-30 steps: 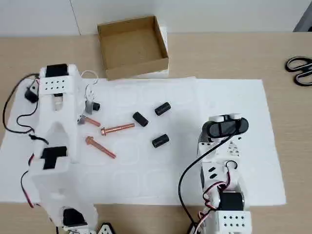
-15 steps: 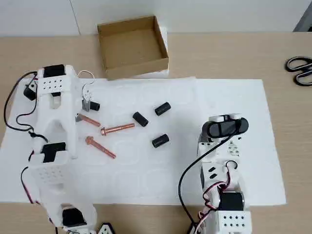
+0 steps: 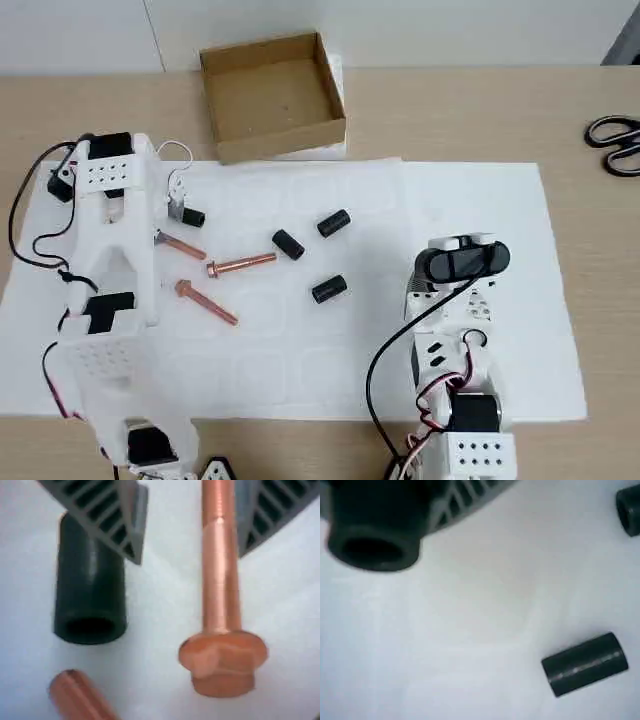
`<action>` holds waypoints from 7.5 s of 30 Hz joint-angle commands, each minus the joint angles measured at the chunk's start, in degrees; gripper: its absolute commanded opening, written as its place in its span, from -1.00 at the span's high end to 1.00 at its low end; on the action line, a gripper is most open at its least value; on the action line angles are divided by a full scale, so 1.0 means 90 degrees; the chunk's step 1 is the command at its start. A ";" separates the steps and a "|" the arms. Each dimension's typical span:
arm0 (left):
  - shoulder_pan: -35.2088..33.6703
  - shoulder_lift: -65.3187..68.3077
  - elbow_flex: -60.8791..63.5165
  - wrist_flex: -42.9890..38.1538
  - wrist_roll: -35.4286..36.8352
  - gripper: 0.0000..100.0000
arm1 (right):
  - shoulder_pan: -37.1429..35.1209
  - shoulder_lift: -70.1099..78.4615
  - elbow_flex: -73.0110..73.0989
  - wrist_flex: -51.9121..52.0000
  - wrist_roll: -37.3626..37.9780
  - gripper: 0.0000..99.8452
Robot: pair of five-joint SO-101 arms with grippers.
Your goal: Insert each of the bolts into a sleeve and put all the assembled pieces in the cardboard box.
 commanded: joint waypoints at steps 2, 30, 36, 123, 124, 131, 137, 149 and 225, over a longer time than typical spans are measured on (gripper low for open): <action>-0.0147 -0.0029 0.0259 -0.0156 -0.0039 0.76 | 0.0044 -0.0103 0.0029 0.0015 -0.0020 0.99; -0.0020 0.1260 0.0415 -0.0283 -0.0684 0.99 | 0.0044 -0.0151 0.0029 0.0210 -0.0020 0.99; 0.0283 0.1231 0.0415 0.0156 -0.0674 0.99 | 0.0044 -0.0151 0.0029 0.0200 -0.0020 0.99; 0.3731 -1.1067 0.7692 -0.6652 -0.3018 0.99 | -0.3267 -0.1411 -0.0010 -0.3443 0.1748 0.99; 0.3858 -1.1067 0.7673 -0.6662 -0.3018 0.99 | -0.3267 -0.1382 -0.0010 -0.3414 0.1748 0.99; 0.4015 -1.1057 0.7165 -0.6808 -0.3048 0.99 | -0.3306 -0.1314 -0.0010 -0.3287 0.1748 0.99; 0.4220 -1.1116 0.6960 -0.6769 -0.4034 0.99 | -0.3306 -0.1324 -0.0010 -0.2193 0.1729 0.99; 0.4943 -1.1106 0.8083 -0.7521 -0.4689 0.99 | -0.3336 -0.1382 -0.0020 -0.2603 0.1153 0.99; 0.1856 -1.1116 0.9099 -0.6017 -0.5099 0.99 | -0.1236 0.4694 -0.5079 -0.1236 0.1387 0.99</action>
